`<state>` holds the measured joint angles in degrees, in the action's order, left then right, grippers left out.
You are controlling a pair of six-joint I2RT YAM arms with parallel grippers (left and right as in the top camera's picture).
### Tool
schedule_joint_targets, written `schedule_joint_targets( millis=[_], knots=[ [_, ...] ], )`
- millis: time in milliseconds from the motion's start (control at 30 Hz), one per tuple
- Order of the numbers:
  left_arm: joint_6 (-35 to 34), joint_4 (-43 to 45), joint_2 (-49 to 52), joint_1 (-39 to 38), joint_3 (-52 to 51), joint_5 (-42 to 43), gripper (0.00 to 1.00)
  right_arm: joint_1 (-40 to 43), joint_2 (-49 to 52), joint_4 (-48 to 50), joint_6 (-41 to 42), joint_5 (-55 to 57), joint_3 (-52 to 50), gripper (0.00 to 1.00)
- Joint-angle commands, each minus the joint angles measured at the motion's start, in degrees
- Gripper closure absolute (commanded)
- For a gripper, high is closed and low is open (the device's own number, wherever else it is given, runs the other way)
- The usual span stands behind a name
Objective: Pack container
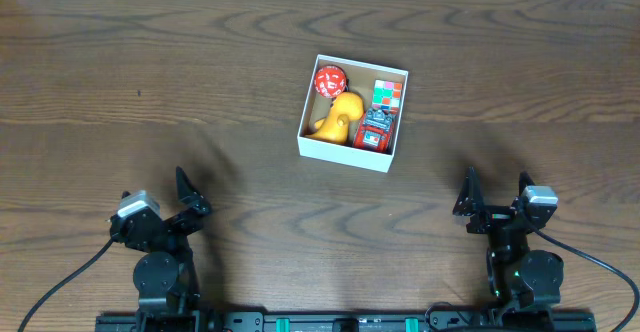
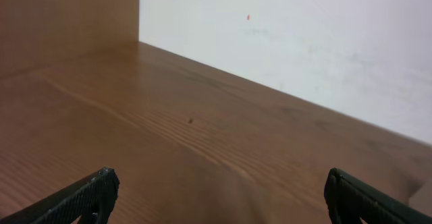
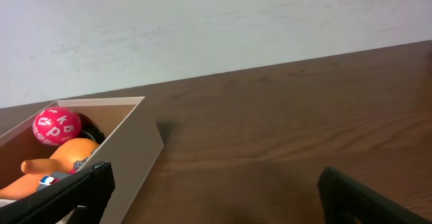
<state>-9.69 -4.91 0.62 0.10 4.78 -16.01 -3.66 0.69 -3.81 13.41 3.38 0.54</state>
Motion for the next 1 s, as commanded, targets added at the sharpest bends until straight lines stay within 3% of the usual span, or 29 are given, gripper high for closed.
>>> schedule_joint_targets(
  millis=[0, 267, 600, 967],
  knots=[
    [6.73, 0.26, -0.52, 0.48, -0.13, 3.63, 0.02, 0.7, -0.31, -0.11, -0.17, -0.22, -0.22, 0.01],
    [7.39, -0.15, -0.52, -1.07, -0.13, 3.58, 0.02, 0.7, -0.31, -0.09, -0.17, -0.22, -0.22, 0.01],
    [7.32, -10.12, -0.37, -1.2, -0.11, 3.58, 0.02, 0.7, -0.31, -0.09, -0.17, -0.22, -0.22, 0.01],
    [7.32, -9.86, 0.48, -1.2, -0.11, 3.58, 0.02, 0.7, -0.31, -0.09, -0.17, -0.22, -0.22, 0.01]
  ],
)
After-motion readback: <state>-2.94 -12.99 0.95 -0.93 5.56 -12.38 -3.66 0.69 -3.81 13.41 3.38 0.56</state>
